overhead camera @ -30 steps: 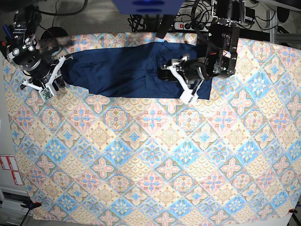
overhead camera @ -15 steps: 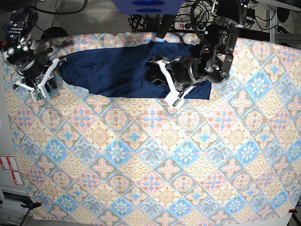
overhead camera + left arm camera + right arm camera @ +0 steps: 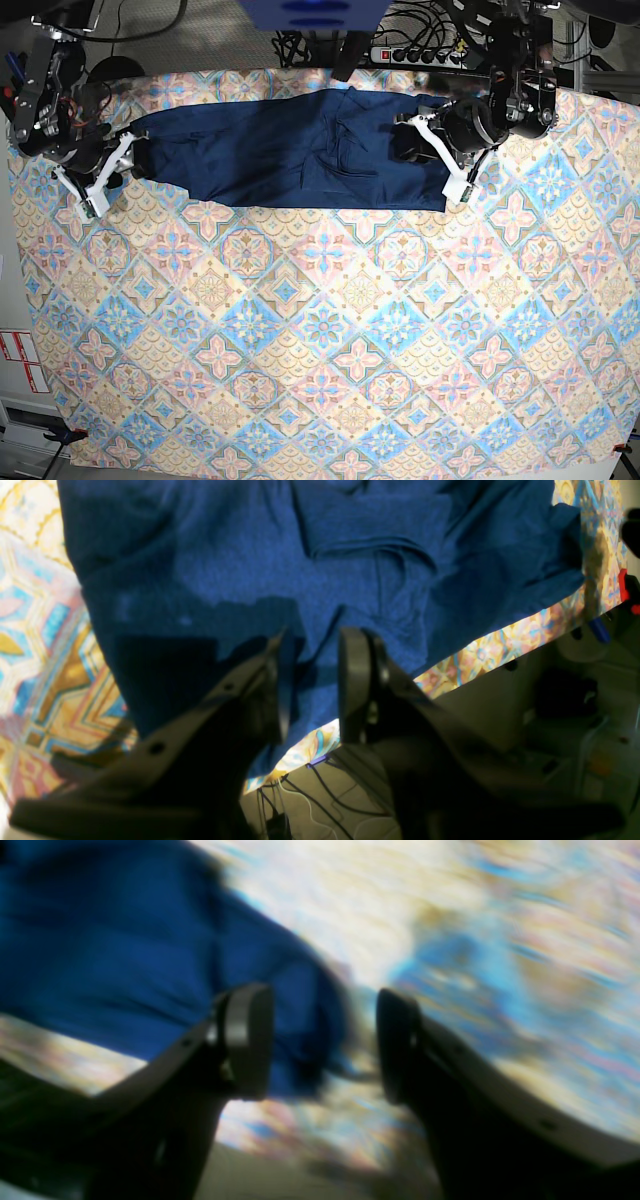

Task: Fold the T-shirt properly
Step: 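Grasp the shirt's ends with both grippers and pull them inward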

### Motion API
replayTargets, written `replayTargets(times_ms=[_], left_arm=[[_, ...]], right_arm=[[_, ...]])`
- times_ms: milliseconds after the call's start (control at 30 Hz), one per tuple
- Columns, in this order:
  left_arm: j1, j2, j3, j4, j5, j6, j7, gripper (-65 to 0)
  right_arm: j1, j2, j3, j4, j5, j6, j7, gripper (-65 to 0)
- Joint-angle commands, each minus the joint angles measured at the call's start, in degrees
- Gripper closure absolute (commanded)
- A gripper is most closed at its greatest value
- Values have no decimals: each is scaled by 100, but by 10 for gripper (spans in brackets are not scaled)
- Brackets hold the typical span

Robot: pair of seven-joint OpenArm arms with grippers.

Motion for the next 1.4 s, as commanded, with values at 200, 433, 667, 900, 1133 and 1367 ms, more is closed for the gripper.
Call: replayTargets(times_ms=[200, 433, 667, 900, 1133, 1367], left_arm=[[-16, -28, -78, 77, -78, -32, -82, -146], [-42, -28, -61, 77, -78, -32, -56, -146], [-51, -28, -69, 77, -78, -32, -56, -146], [-60, -20, -52, 77, -78, -32, -47, -146], [-60, -20, -69, 77, -78, -32, -47, -145], [-60, -20, -69, 77, -78, -32, -47, -145]], right_arm=[[537, 354, 77, -1343, 1057, -34, 82, -319], [634, 345, 77, -1941, 1057, 489, 64, -319], [634, 318, 59, -2336, 1057, 489, 73, -319], [634, 301, -662, -2328, 1057, 489, 99, -319], [590, -51, -881, -1853, 1065, 489, -50, -317], [581, -420, -890, -1440, 1065, 489, -446, -316]])
